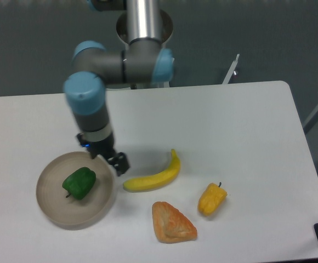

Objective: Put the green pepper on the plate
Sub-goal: 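Raise the open gripper up away from the pepper on the plate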

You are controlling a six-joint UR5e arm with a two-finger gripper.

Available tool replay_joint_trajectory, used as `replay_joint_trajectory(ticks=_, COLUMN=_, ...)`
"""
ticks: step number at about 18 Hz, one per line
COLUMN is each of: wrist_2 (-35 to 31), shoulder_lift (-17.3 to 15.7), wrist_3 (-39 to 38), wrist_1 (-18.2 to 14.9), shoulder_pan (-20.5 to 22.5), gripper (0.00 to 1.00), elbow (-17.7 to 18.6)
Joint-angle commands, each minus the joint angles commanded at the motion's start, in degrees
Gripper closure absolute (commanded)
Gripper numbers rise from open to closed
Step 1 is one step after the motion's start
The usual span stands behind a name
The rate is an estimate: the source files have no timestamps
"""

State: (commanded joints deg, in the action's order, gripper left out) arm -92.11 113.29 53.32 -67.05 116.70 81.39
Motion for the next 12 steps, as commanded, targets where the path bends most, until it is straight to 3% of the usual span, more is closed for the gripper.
replay_joint_trajectory(ticks=5, wrist_2=-0.5, shoulder_lift=-0.9, wrist_3=9.0, wrist_1=-0.4, shoulder_pan=5.5, gripper=0.00, elbow=-0.7)
replay_joint_trajectory(ticks=9, wrist_2=-5.8, shoulder_lift=-0.4, wrist_3=12.3, wrist_1=-0.4, shoulder_pan=6.4, gripper=0.00, elbow=-1.6)
replay_joint_trajectory(ticks=12, wrist_2=-5.4, shoulder_lift=-0.4, wrist_3=12.4, wrist_1=-0.4, shoulder_pan=7.0, gripper=0.00, elbow=-1.7)
